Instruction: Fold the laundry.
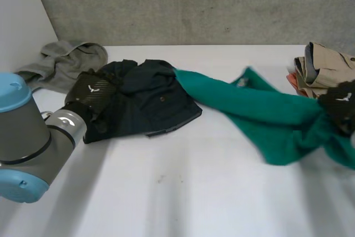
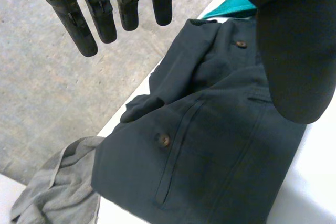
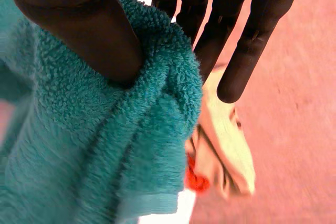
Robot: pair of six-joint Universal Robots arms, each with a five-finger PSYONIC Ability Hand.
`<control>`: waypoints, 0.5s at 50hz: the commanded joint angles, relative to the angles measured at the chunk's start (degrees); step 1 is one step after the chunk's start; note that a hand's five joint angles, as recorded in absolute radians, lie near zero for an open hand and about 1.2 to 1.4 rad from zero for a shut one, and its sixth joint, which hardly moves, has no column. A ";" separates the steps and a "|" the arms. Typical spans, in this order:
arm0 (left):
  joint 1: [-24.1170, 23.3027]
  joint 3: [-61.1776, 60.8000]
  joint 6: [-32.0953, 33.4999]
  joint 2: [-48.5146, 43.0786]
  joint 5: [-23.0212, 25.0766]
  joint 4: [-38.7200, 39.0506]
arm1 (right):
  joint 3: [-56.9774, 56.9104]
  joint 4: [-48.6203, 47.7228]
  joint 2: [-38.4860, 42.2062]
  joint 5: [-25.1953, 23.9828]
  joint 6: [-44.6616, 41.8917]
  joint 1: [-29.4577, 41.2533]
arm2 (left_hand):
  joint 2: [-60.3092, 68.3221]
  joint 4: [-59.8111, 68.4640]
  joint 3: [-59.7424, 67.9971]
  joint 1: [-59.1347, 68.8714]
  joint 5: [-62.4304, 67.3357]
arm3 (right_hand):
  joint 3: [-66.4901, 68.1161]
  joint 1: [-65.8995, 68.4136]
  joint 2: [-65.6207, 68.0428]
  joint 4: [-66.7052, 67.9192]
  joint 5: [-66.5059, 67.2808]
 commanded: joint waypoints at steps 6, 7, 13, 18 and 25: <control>-3.12 9.18 0.43 -12.89 7.57 0.74 | 2.59 -0.47 0.53 -5.91 9.79 1.22 | 5.34 5.41 5.02 5.85 5.57 | 12.07 18.27 13.13 11.26 13.02; -3.12 11.37 0.52 -15.68 8.18 0.57 | 2.68 -0.47 0.53 -6.27 10.59 1.30 | 5.84 5.91 5.52 6.35 6.08 | 12.07 18.27 13.13 11.26 13.02; -3.56 18.06 2.18 -23.26 7.92 -0.22 | 4.09 -0.56 0.44 -7.94 12.44 1.30 | 20.45 20.51 20.12 20.95 20.68 | 12.07 18.27 13.13 11.26 13.02; -2.77 22.98 3.51 -25.03 3.02 -0.05 | 4.70 -0.74 0.53 -8.11 12.53 1.30 | 66.72 66.78 66.39 67.23 66.95 | 12.07 18.27 13.13 11.26 13.02; 0.82 28.08 3.41 -18.81 -16.47 8.96 | 4.88 -1.18 0.44 -8.11 12.62 1.57 | 66.72 66.78 66.39 67.23 66.95 | 12.07 18.27 13.13 11.26 13.02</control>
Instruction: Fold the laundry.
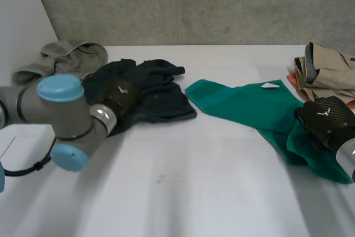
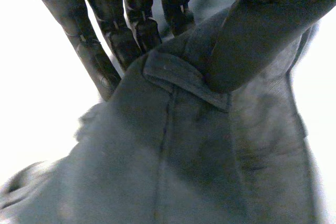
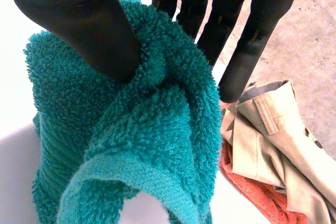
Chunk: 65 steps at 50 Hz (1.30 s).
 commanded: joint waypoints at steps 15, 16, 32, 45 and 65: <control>13.91 2.90 4.66 11.67 -22.95 24.25 | 0.90 -0.26 0.03 0.13 0.16 4.67 | -55.65 -55.97 -55.18 -52.61 -52.09 | 11.53 18.27 12.88 11.24 13.02; 13.38 1.93 4.48 11.85 -22.60 24.25 | 0.90 -0.26 0.03 0.13 0.16 4.67 | -55.81 -56.14 -55.34 -52.77 -52.25 | 11.53 18.27 12.88 11.24 13.02; -1.46 -14.16 2.12 16.15 -14.26 13.27 | 1.25 2.10 -4.00 -6.18 0.16 8.18 | -56.15 -56.48 -55.68 -53.11 -52.59 | 11.53 18.27 12.88 11.24 13.02; -13.51 -14.43 -6.50 15.72 -7.39 10.01 | -10.69 9.58 -17.02 -14.11 16.14 16.00 | -58.00 -58.33 -57.53 -54.96 -54.44 | 11.53 18.27 12.88 11.24 13.02; -20.37 -4.76 -24.85 1.39 1.12 6.86 | -17.65 9.32 -23.71 -15.17 30.31 17.77 | -36.11 -36.44 -35.64 -33.07 -32.55 | 11.53 18.27 12.88 11.24 13.02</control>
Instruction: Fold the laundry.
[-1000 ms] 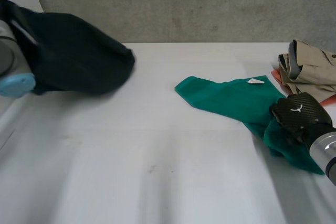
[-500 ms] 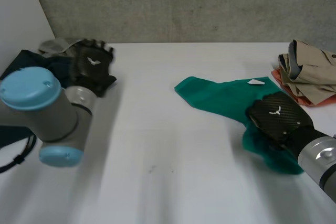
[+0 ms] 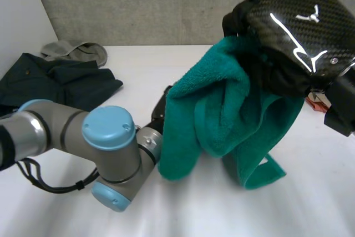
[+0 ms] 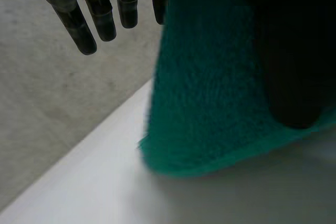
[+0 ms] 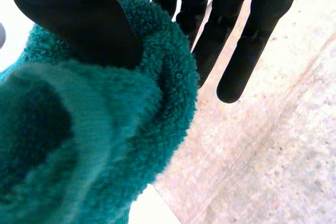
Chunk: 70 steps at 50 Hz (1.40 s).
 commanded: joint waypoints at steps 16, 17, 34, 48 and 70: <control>11.14 -4.73 -18.04 21.63 -4.71 -13.08 | -2.20 -0.42 8.09 3.45 -1.70 -13.91 | 68.04 67.86 67.33 67.69 67.03 | 11.53 18.27 12.88 11.17 12.74; 11.32 -5.44 -17.69 23.82 -5.07 -13.08 | -2.38 -0.42 8.71 3.54 -1.70 -14.44 | 68.04 67.86 67.33 67.69 67.03 | 11.53 18.27 12.88 11.17 12.74; 7.19 -10.91 -5.58 22.13 -6.04 -13.26 | -18.71 1.51 46.74 14.59 -3.19 -8.74 | 68.04 67.86 67.33 67.69 67.03 | 11.53 18.27 12.88 11.17 12.74; 5.96 13.27 5.61 2.40 -14.82 -12.20 | -34.73 -1.91 59.25 29.55 -14.97 -6.54 | 45.78 45.60 45.07 45.43 44.77 | -58.47 -51.73 -57.12 -58.83 -57.26; 11.05 -20.37 -8.50 29.99 -15.71 -13.52 | 3.75 -2.08 31.39 19.89 -17.80 -2.33 | 2.63 2.45 1.92 2.28 1.62 | -47.82 -41.07 -46.46 -48.17 -46.60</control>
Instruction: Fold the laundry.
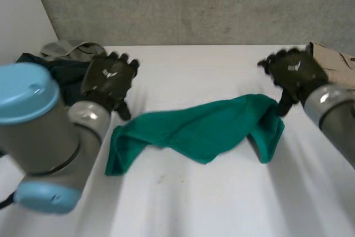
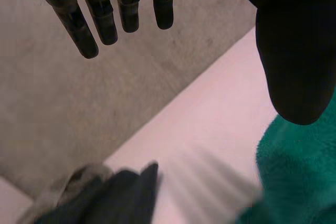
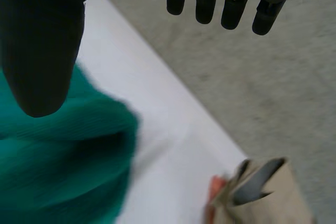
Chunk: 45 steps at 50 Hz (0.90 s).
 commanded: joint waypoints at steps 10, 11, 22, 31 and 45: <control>6.31 -10.67 -21.54 4.51 0.92 -4.58 | 17.47 -10.68 0.21 -3.85 5.92 4.01 | 3.42 3.37 3.05 2.63 3.68 | 12.67 12.31 13.63 12.66 12.15; 6.48 -10.85 -21.98 4.16 0.92 -5.19 | 17.47 -11.64 2.05 -3.85 5.83 4.18 | 3.25 3.21 2.88 2.46 3.52 | 12.67 12.31 13.63 12.66 12.15; 6.92 -8.57 -21.28 -4.72 1.18 -2.30 | 13.70 -21.05 11.81 -4.20 1.36 4.18 | 3.75 3.71 3.38 2.96 4.02 | 15.86 15.50 16.82 15.85 15.34; 6.75 -1.81 -21.10 -14.91 2.58 -0.98 | 7.55 -23.51 19.37 -3.85 -3.13 4.27 | 20.02 19.98 19.66 19.24 20.29 | 25.10 24.74 26.06 25.09 24.58; 6.57 1.72 -19.70 -8.43 2.15 -1.42 | 6.22 -24.40 13.60 -3.23 -1.99 3.48 | 65.80 65.76 65.43 65.01 66.07 | 66.61 66.24 67.57 66.59 66.09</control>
